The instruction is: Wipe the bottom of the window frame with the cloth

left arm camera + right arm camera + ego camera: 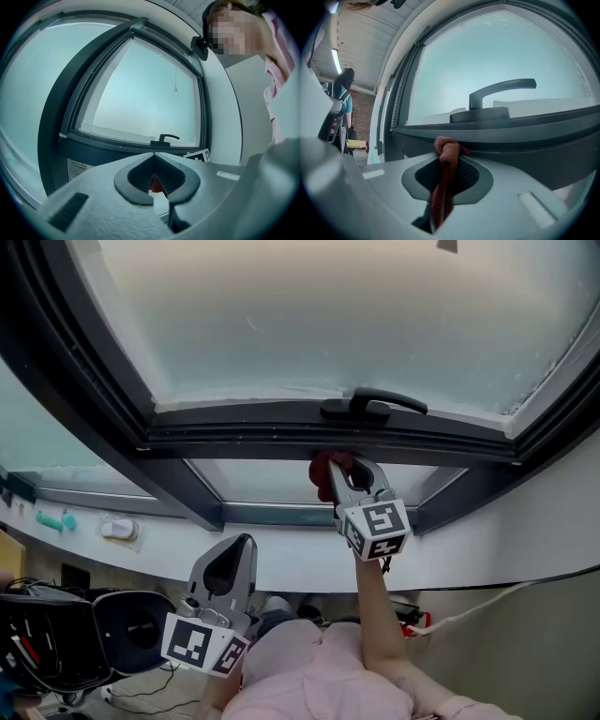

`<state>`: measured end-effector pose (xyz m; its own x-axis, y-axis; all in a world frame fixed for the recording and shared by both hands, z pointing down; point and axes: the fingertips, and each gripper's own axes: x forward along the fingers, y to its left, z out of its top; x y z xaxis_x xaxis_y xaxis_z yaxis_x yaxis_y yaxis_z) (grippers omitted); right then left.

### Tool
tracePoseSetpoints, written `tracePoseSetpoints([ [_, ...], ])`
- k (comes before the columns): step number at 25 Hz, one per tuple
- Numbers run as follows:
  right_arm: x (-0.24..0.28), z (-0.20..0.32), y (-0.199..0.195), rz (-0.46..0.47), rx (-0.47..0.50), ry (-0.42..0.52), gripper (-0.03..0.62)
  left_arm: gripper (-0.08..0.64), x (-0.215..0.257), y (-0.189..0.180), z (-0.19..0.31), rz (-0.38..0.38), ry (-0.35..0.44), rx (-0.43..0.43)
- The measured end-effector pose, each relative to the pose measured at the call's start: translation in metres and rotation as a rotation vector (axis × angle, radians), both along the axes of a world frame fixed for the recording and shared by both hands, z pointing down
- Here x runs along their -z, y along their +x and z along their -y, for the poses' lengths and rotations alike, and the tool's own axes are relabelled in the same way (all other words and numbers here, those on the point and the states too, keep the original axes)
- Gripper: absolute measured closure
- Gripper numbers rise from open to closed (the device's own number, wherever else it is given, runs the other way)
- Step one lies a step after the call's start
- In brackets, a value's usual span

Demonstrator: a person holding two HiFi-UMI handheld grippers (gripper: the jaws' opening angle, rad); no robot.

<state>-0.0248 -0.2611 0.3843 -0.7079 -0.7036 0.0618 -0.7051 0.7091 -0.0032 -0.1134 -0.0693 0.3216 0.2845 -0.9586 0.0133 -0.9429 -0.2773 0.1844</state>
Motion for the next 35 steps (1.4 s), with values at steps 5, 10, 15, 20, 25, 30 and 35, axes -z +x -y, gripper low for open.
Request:
tracePoseSetpoints([
  [5,0.0,0.002,0.011,-0.004,-0.014,0.003,0.537,0.56,0.0,0.006,0.004,0.0,0.003,-0.012],
  [10,0.0,0.005,0.023,-0.008,-0.028,0.006,0.538,0.56,0.0,0.011,0.009,-0.002,0.003,-0.018],
  [15,-0.001,0.006,0.026,-0.01,-0.027,0.008,0.538,0.56,0.0,0.016,0.014,-0.005,0.008,-0.032],
  [20,-0.001,0.005,0.027,-0.006,-0.019,0.008,0.538,0.56,-0.001,0.017,0.015,-0.004,0.007,-0.022],
  [25,-0.001,0.006,0.027,-0.003,-0.019,0.009,0.538,0.56,0.0,0.016,0.015,-0.002,0.009,-0.02],
  [30,0.0,0.006,0.027,-0.002,-0.016,0.009,0.538,0.56,0.0,0.017,0.014,-0.004,0.008,-0.021],
  [35,-0.001,0.006,0.027,-0.003,-0.015,0.005,0.537,0.56,0.0,0.019,0.014,-0.006,0.012,-0.028],
])
